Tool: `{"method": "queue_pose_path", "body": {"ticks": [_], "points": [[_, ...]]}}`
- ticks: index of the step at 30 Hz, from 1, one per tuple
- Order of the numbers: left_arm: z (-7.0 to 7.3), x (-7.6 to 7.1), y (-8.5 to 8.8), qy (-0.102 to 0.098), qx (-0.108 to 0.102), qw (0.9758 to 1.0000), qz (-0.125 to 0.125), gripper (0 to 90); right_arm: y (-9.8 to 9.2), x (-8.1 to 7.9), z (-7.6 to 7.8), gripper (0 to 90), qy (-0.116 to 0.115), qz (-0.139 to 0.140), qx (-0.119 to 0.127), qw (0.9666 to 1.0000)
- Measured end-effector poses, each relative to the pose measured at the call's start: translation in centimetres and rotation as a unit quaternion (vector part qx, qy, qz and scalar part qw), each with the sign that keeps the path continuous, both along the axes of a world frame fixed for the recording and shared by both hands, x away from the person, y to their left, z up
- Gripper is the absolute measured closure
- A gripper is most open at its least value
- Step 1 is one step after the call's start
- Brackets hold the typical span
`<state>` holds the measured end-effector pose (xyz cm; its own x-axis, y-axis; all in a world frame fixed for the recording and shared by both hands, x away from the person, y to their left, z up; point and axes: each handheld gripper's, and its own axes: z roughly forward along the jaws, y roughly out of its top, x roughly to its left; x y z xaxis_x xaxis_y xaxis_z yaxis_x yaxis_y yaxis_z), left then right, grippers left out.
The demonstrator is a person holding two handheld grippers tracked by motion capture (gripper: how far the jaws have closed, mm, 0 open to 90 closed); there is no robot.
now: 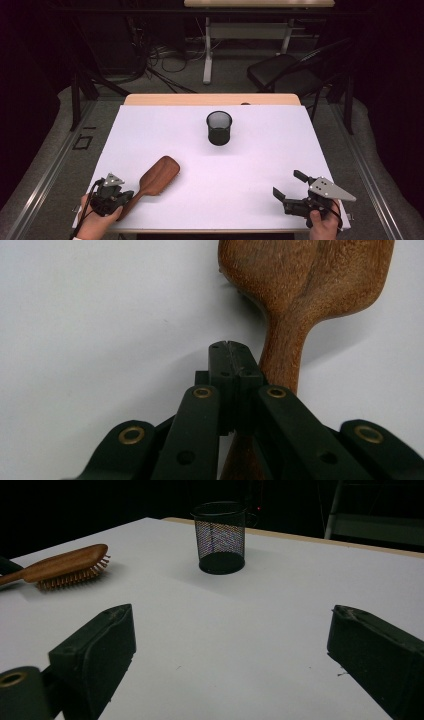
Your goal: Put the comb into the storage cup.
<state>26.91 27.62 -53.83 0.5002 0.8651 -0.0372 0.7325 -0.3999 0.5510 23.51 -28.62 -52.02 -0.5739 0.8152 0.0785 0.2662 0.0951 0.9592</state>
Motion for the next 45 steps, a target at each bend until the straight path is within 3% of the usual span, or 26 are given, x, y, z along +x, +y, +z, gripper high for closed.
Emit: {"method": "queue_pose_path", "body": {"ticks": [19,28,38,45], "points": [[0.5,-0.1,0.4,-0.026,-0.006,0.9995,0.017,82.2,0.0,0.1,0.0,5.1,-0.003,0.002,-0.004,1.0],[0.9,-0.2,0.5,-0.038,-0.014,0.999,0.02,66.6,0.0,0.1,0.0,5.2,0.001,0.003,-0.005,1.0],[1.4,-0.4,1.2,-0.043,-0.048,0.9973,0.034,49.7,0.0,0.1,-0.1,5.2,0.0,0.002,-0.003,1.0],[1.6,-0.4,1.8,-0.063,-0.067,0.9949,0.04,38.2,0.0,0.1,-0.1,5.3,0.001,0.002,-0.002,1.0]]}}
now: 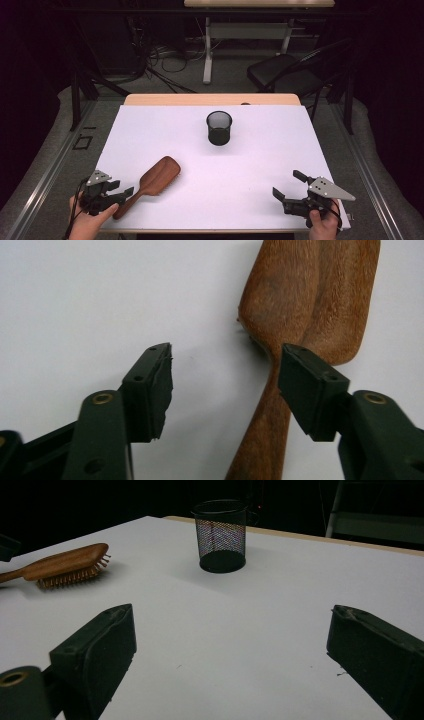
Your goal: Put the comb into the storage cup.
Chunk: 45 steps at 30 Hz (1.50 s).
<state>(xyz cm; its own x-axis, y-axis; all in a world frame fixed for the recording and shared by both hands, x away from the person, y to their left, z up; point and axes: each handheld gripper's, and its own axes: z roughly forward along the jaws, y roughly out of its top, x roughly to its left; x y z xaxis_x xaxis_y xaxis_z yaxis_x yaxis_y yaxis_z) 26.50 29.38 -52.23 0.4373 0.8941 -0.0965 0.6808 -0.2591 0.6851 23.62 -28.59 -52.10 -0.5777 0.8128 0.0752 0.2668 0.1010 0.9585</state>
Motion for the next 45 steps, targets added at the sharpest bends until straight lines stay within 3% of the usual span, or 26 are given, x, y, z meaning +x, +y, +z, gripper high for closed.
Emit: {"method": "queue_pose_path", "body": {"ticks": [3,6,8,12,20,22,26,28,33,39,45], "points": [[0.1,0.0,0.2,-0.005,-0.011,0.9999,0.003,37.1,0.0,0.0,0.0,5.4,-0.001,0.0,-0.003,1.0],[0.2,0.0,0.5,0.003,-0.022,0.9997,0.005,35.7,0.0,0.0,0.0,5.5,-0.001,0.0,-0.004,1.0],[0.1,0.0,0.7,-0.005,-0.031,0.9995,-0.002,35.7,0.0,0.0,0.0,5.6,-0.001,0.0,-0.004,1.0],[0.3,0.0,1.0,0.003,-0.046,0.9989,-0.001,35.7,0.0,0.0,0.0,5.6,-0.001,0.0,-0.004,1.0],[0.7,-0.2,1.0,-0.005,-0.045,0.9988,-0.016,34.4,0.0,0.0,0.0,5.6,0.0,-0.001,-0.004,1.0],[0.7,-0.2,0.9,-0.008,-0.054,0.9984,-0.018,27.3,0.0,0.0,0.0,5.6,0.001,0.0,-0.005,1.0],[0.8,0.1,0.7,-0.008,-0.051,0.9985,-0.02,14.8,0.1,0.0,0.0,5.6,0.005,-0.002,-0.003,1.0],[0.9,0.1,0.6,-0.01,-0.055,0.9983,-0.017,14.3,0.1,0.0,-0.1,5.6,0.003,-0.002,-0.001,1.0],[1.2,0.2,0.5,-0.017,-0.067,0.9974,-0.018,0.4,0.1,0.0,-0.1,5.6,0.004,-0.003,-0.002,1.0],[1.4,0.4,0.2,-0.01,-0.073,0.997,-0.023,0.2,0.0,0.0,-0.1,5.6,0.002,-0.004,-0.005,1.0],[1.8,0.6,-0.2,-0.005,-0.053,0.9978,-0.04,0.2,0.1,0.1,-0.1,5.6,0.005,-0.003,-0.004,1.0]]}}
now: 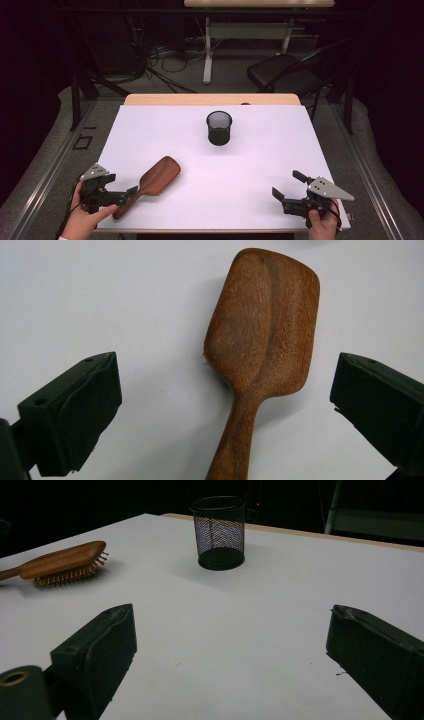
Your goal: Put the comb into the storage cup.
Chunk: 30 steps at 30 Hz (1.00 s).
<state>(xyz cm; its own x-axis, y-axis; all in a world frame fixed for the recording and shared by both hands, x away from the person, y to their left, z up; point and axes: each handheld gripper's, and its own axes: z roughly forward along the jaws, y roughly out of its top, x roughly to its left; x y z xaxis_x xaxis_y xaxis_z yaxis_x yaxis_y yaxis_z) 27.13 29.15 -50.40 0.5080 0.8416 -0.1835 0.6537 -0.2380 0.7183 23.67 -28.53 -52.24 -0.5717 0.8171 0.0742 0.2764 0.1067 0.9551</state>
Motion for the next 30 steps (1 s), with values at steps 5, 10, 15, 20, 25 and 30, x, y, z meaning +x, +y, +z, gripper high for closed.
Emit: {"method": "queue_pose_path", "body": {"ticks": [5,10,15,20,25,30], "points": [[0.6,0.0,-0.5,-0.01,0.025,0.9995,-0.016,0.3,0.0,0.0,0.0,5.6,-0.001,0.0,0.001,1.0],[0.9,0.1,-1.0,-0.001,0.057,0.9976,-0.038,0.2,0.0,0.0,0.0,5.6,0.002,0.0,-0.001,1.0],[1.0,0.3,-1.4,0.01,0.072,0.9959,-0.053,0.3,0.0,0.0,0.0,5.6,0.001,0.0,0.0,1.0],[1.0,0.5,-1.5,0.023,0.081,0.9948,-0.059,0.3,0.0,0.0,0.0,5.6,0.001,-0.001,-0.001,1.0],[0.8,0.7,-1.8,0.038,0.09,0.9929,-0.067,0.4,0.0,0.0,-0.1,5.6,0.001,0.0,-0.001,1.0],[0.6,1.1,-2.2,0.051,0.109,0.9897,-0.078,1.3,0.1,0.0,-0.1,5.6,0.005,0.0,0.002,1.0]]}}
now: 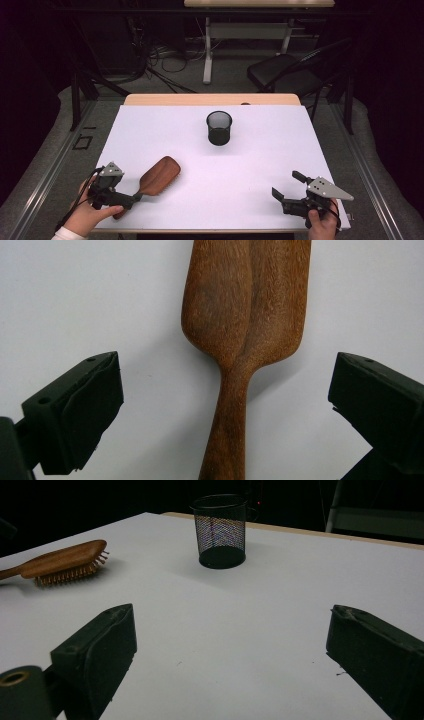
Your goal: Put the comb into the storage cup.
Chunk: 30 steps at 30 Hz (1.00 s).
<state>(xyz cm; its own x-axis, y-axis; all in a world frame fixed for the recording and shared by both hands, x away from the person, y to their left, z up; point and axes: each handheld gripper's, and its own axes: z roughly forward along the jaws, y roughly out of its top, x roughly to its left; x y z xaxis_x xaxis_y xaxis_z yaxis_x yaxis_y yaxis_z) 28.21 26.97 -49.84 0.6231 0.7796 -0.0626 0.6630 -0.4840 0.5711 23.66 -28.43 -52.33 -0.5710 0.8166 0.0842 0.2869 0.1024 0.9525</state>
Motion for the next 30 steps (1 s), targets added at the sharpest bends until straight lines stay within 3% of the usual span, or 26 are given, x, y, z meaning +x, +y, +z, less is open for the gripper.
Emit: {"method": "queue_pose_path", "body": {"ticks": [10,18,30], "points": [[-0.6,0.6,-0.7,0.027,0.027,0.9991,-0.015,3.2,0.0,0.0,0.0,5.6,-0.003,0.001,-0.002,1.0],[-1.2,1.2,-1.2,0.055,0.049,0.997,-0.024,6.8,0.0,0.0,0.0,5.6,-0.001,0.002,-0.003,1.0],[-1.5,1.8,-1.8,0.068,0.072,0.9946,-0.03,10.4,0.1,0.1,-0.1,5.6,0.002,0.002,-0.001,1.0]]}}
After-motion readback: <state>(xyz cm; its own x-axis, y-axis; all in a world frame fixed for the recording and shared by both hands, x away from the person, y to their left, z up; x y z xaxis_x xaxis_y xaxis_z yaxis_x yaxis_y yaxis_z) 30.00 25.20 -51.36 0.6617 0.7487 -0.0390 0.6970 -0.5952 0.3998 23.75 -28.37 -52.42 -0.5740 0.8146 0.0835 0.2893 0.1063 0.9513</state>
